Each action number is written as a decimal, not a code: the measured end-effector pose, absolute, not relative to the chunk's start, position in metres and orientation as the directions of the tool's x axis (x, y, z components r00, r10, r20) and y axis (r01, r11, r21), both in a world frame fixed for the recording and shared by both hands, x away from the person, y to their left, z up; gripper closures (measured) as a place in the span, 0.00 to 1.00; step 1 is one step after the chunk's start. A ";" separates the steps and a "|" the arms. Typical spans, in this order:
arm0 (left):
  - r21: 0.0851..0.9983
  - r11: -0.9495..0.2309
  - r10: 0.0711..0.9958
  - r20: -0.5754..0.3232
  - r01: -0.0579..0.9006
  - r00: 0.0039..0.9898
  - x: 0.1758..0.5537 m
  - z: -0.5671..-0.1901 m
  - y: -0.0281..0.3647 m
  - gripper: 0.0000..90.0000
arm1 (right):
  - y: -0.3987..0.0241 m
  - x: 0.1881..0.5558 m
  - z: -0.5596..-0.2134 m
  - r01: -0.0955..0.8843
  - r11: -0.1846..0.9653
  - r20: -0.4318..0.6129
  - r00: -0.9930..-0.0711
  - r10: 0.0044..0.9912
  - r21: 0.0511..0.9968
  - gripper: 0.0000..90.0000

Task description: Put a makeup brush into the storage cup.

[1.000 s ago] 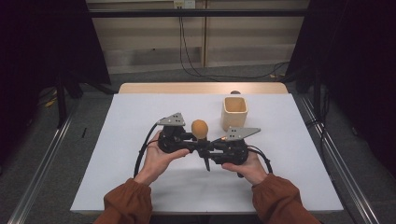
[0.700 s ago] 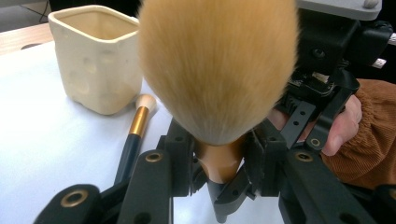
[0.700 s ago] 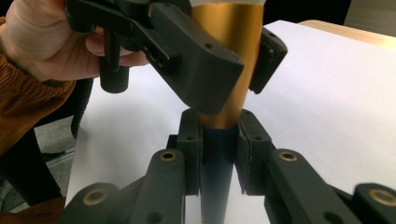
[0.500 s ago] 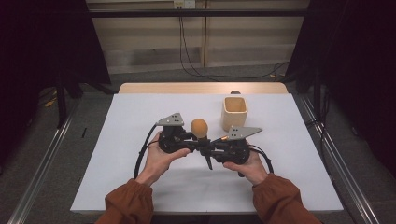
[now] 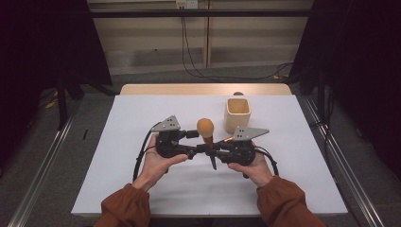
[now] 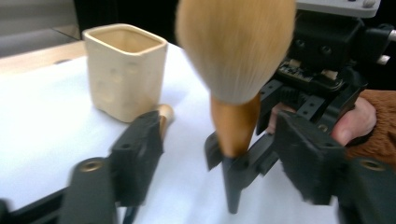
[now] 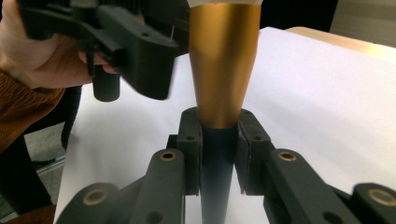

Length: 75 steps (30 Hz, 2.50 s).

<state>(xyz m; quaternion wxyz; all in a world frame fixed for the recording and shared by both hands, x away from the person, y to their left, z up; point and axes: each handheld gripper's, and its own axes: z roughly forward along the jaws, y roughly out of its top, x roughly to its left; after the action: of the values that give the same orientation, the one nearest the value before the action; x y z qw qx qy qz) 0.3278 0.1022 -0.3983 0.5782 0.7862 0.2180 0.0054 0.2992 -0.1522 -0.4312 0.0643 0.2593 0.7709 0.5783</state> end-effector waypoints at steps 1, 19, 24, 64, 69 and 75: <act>0.914 -0.228 0.361 -0.240 0.335 0.901 0.328 -0.398 0.105 0.31 | -0.153 0.299 -0.431 0.327 0.192 0.203 -0.855 0.478 0.925 0.84; 0.919 -0.184 0.502 -0.217 0.349 0.837 0.322 -0.407 0.147 0.03 | -0.175 0.304 -0.418 0.309 0.141 0.183 -0.812 0.555 0.941 0.84; 0.913 -0.172 0.519 -0.236 0.371 0.822 0.322 -0.414 0.161 0.03 | -0.181 0.307 -0.416 0.305 0.134 0.177 -0.799 0.574 0.943 0.83; 0.943 -0.110 0.694 -0.155 0.316 0.703 0.269 -0.450 0.240 0.03 | -0.226 0.367 -0.367 0.269 0.026 0.165 -0.659 0.734 0.963 0.83; 0.941 -0.126 0.698 -0.140 0.313 0.703 0.265 -0.452 0.243 0.02 | -0.227 0.374 -0.361 0.256 0.023 0.155 -0.653 0.741 0.967 0.83; 0.946 -0.129 0.707 -0.122 0.297 0.697 0.263 -0.455 0.246 0.03 | -0.228 0.382 -0.352 0.239 0.026 0.137 -0.639 0.757 0.971 0.83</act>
<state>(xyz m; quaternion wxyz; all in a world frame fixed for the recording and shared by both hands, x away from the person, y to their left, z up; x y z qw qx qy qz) 0.2629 0.2459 -0.4548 0.5631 0.7290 0.3441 0.1820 0.3821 -0.2277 -0.3525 0.2178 0.3651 0.6825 0.5945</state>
